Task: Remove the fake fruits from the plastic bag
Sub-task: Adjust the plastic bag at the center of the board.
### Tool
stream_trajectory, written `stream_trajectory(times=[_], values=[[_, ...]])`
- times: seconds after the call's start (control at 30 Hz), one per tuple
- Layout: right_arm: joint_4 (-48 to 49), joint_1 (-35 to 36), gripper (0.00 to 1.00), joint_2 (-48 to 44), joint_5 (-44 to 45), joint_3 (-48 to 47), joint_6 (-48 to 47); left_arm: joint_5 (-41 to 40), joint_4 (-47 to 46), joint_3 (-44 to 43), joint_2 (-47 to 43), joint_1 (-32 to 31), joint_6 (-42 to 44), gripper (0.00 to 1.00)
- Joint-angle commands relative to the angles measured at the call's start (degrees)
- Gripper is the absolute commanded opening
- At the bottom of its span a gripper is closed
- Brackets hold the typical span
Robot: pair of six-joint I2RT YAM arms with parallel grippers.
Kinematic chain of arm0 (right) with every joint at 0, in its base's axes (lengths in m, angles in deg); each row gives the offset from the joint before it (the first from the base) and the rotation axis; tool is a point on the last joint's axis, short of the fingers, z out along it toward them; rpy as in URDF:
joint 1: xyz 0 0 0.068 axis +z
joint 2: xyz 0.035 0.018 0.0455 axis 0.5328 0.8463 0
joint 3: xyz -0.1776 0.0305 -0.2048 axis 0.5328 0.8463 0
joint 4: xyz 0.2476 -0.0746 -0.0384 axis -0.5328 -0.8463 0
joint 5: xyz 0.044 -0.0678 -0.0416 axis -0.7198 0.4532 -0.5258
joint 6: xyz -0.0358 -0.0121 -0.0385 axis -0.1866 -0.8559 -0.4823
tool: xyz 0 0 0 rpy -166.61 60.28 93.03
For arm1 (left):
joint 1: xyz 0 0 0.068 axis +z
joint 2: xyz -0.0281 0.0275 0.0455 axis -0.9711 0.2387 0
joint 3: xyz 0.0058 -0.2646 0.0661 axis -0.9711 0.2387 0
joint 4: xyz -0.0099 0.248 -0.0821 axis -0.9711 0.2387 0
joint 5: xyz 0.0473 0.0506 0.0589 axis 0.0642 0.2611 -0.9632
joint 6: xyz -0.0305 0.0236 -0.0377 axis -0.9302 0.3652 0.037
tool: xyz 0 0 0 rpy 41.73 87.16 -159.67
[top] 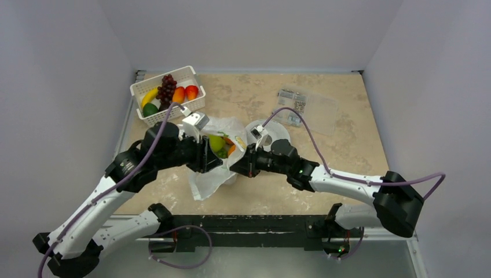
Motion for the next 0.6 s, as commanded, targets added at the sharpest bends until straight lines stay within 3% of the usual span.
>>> stream_trajectory(times=[0.0,0.1,0.23,0.47,0.57], values=[[-0.32,-0.01,0.00,-3.03,2.39,-2.58,-1.10,-8.17,-6.40,2.10,1.98,-2.42,2.69,0.37],[0.29,-0.01,0.00,-2.78,2.27,-2.22,-0.52,-13.85,-9.96,6.95,4.24,-2.40,0.20,0.37],[0.46,-0.01,0.00,-1.67,2.42,-1.80,0.19,-27.08,-8.14,13.00,7.52,-2.45,-8.81,0.37],[-1.75,0.59,0.00,-1.32,2.25,2.47,2.12,-25.03,-3.98,24.17,3.27,-2.48,-28.88,0.29],[-2.14,1.27,0.00,-0.02,2.06,5.26,2.74,-24.66,-5.02,30.73,-2.97,-2.49,-35.78,0.32]])
